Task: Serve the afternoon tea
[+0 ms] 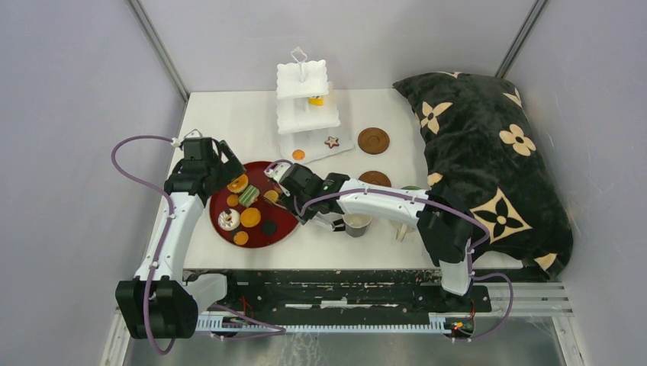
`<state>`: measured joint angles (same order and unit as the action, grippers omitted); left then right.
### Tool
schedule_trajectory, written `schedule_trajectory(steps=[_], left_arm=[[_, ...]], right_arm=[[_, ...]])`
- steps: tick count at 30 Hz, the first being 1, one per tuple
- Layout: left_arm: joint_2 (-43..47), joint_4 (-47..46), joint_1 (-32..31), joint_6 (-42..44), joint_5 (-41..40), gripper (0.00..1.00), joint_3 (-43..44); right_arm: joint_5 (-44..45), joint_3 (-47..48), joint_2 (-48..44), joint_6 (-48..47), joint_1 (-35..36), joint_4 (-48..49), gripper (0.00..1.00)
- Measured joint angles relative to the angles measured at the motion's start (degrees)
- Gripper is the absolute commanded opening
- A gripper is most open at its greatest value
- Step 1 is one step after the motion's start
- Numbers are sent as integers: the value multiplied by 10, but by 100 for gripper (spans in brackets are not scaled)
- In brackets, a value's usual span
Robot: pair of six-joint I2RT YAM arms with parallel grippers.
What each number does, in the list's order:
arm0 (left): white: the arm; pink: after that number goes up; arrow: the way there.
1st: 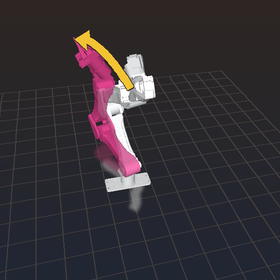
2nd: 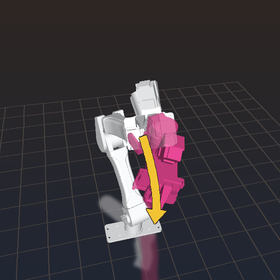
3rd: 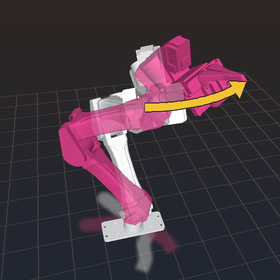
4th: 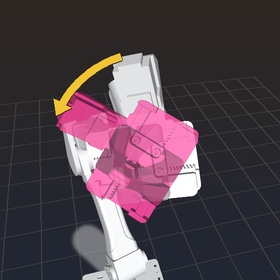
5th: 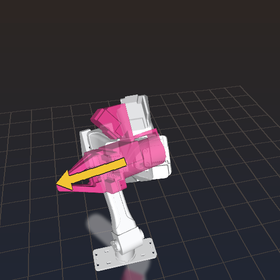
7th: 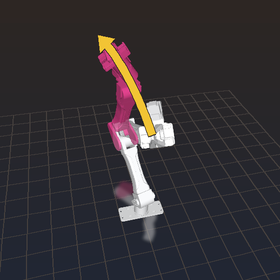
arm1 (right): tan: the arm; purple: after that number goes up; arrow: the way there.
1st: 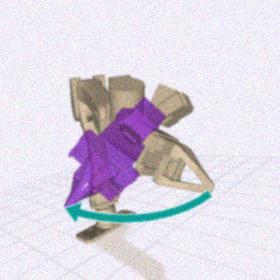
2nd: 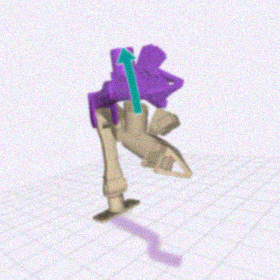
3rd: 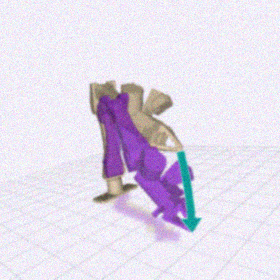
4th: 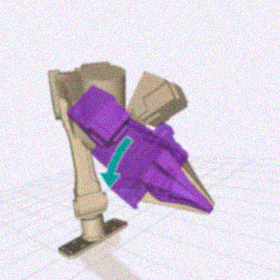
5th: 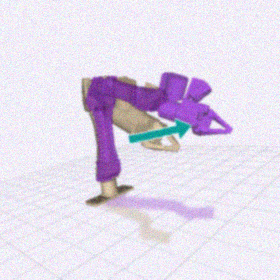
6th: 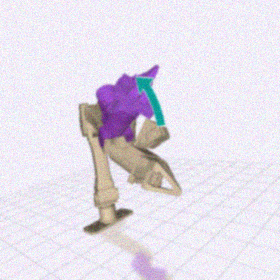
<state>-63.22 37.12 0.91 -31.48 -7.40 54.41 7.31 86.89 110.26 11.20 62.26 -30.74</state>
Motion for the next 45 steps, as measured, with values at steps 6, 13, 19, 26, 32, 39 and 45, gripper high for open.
schedule_trajectory(steps=[6, 13, 19, 26, 32, 39, 45], left_arm=[[-1, 1, 0, 0, 0, 99, -3], [-5, 1, 0, 0, -5, 99, -3], [-19, 1, 2, 0, -6, 99, -2], [-21, 0, 6, 0, -6, 99, 2], [-21, 0, 6, 0, -5, 99, 3], [-21, 0, 6, 0, 0, 99, 3], [-21, 0, 6, 0, 2, 99, 3]], right_arm=[[-2, 1, -10, -2, 0, -12, 16], [-11, 1, -66, -2, -6, -35, 14], [-30, 1, -117, 0, -36, -43, 14], [-56, 1, -162, 5, -95, -61, 14], [-60, 1, -205, 6, -135, -80, 14], [-46, 3, -237, 5, -168, -82, 15], [-28, 44, -212, 4, -182, -80, 15]])
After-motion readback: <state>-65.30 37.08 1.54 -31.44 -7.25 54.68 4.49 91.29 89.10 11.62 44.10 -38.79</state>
